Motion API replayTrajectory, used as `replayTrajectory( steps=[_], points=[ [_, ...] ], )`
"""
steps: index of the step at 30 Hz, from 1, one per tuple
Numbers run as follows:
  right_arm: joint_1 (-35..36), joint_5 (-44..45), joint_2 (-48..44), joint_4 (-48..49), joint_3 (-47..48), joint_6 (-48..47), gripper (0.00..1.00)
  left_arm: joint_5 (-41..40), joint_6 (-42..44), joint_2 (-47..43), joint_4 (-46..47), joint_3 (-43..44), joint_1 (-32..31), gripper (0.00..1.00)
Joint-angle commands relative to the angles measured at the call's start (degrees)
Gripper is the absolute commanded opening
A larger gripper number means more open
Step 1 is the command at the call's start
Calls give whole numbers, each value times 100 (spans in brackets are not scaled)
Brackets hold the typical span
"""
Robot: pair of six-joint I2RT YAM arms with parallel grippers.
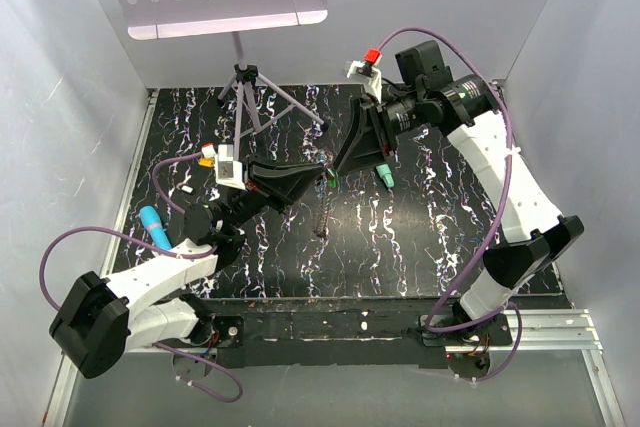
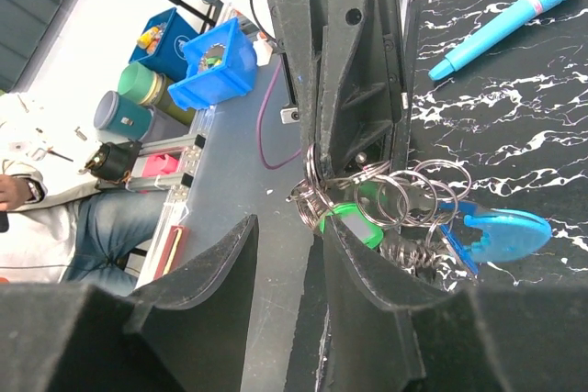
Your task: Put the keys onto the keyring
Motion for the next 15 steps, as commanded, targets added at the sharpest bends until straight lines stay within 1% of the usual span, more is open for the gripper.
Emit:
replayTrajectory(
  steps=[1,7,11,15],
  points=[
    [66,55,31,196,75,96,42,2,-23,-32,1310,261,-16,0],
    [66,188,40,197,137,114,42,11,-32,-32,1293,279,-25,0],
    [57,-216,-21,214,242,88,41,11,-23,-49,1266,235,-16,0],
    [57,-252,-92,232,313,79,40,11,-23,-41,1249,226,-25,0]
  ],
)
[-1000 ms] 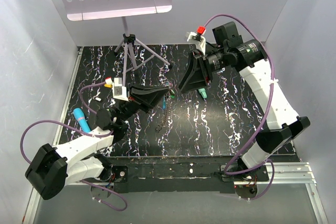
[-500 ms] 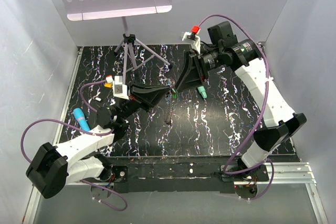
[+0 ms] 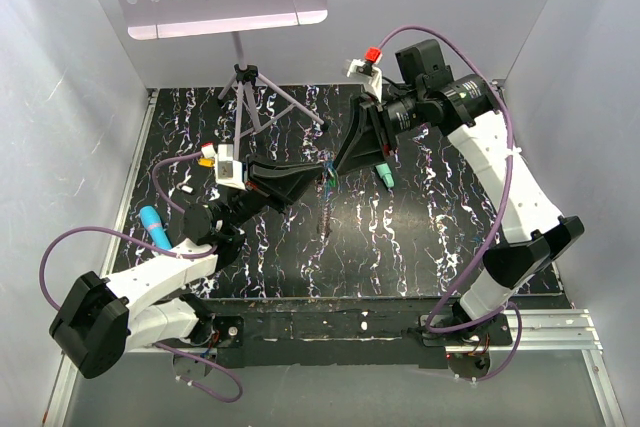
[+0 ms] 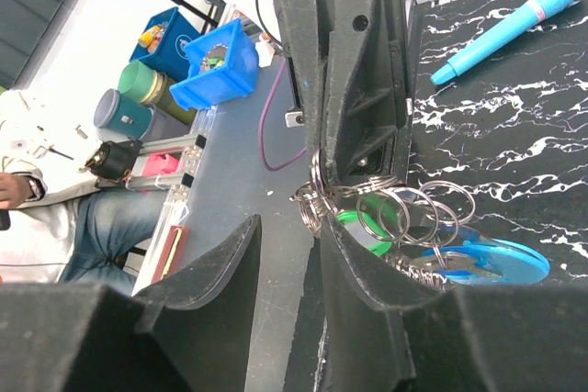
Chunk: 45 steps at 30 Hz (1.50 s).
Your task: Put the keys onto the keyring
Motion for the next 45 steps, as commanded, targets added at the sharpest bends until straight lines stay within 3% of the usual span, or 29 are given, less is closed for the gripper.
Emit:
replayTrajectory(
  steps=[1,28,38,45],
  points=[
    [7,-265,-123,190,273,26,40,-16,-6,-27,1242,215,-25,0],
    [86,623,106,252,370,-44,25,37,-120,87,1269,294,-25,0],
    [244,728,-8,243,80,-176,9,-16,-76,17,1260,215,-16,0],
    [341,921,-105,243,-166,-325,11,-68,3,-53,1225,189,-16,0]
  ],
)
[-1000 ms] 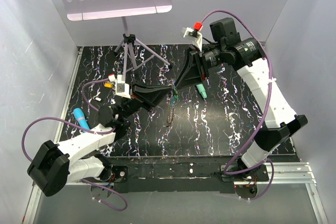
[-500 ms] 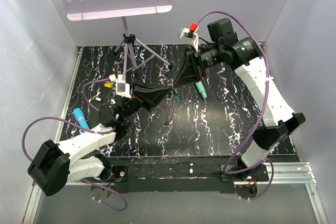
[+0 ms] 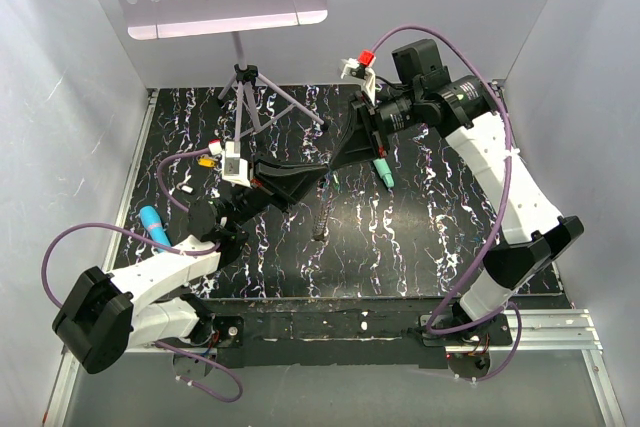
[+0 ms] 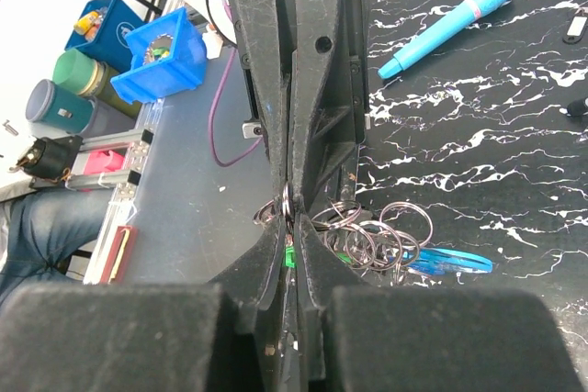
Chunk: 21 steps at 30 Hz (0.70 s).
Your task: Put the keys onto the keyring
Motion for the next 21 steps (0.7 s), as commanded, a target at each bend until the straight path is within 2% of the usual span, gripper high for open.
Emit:
replayTrajectory(
  steps=[1,15,21],
  points=[
    [214,266,-140,-17,-249,-174,12,-165,101,-233,1288,130,-20,0],
    [267,310,-184,-53,-250,-297,27,-200,128,-277,1288,60,-20,0],
    [267,319,-167,-70,-258,-315,25,-217,136,-268,1297,60,-12,0]
  ],
)
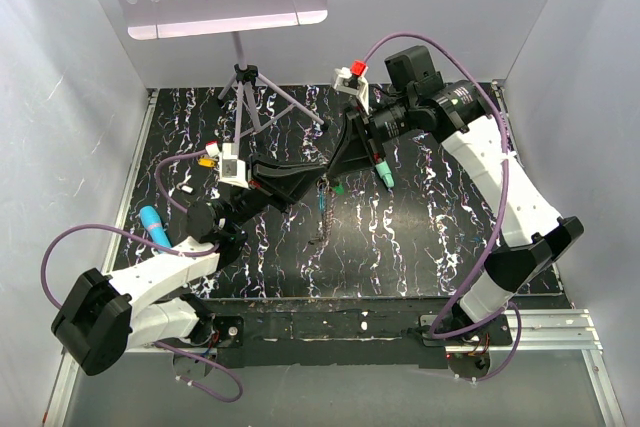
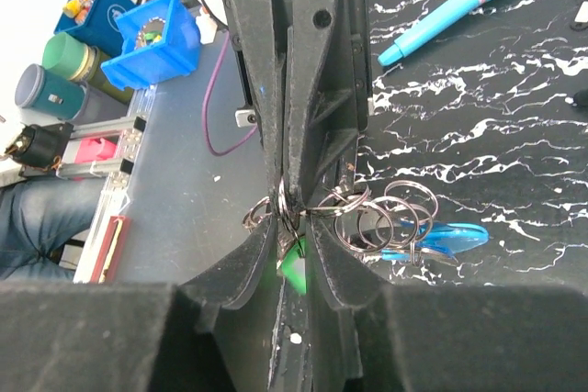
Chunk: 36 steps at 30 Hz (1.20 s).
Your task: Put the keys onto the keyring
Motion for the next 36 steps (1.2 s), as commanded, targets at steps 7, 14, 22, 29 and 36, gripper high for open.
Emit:
replayTrajectory(
  steps=[7,14,22,29,36],
  points=[
    [134,63,-20,-75,53,-167,13,-169,29,-178,1262,88,-20,0],
    [142,72,-29,-66,123,-114,20,-160,11,-196,1271,27,-20,0],
    [134,186,-29,-22,202,-44,22,-125,-24,-213,1200,-17,-20,0],
    [125,247,-11,4,237,26,22,-81,-41,-187,1139,-44,-12,0],
    [72,274,-29,13,264,44,25,-64,-24,-178,1112,-114,-20,0]
  ],
)
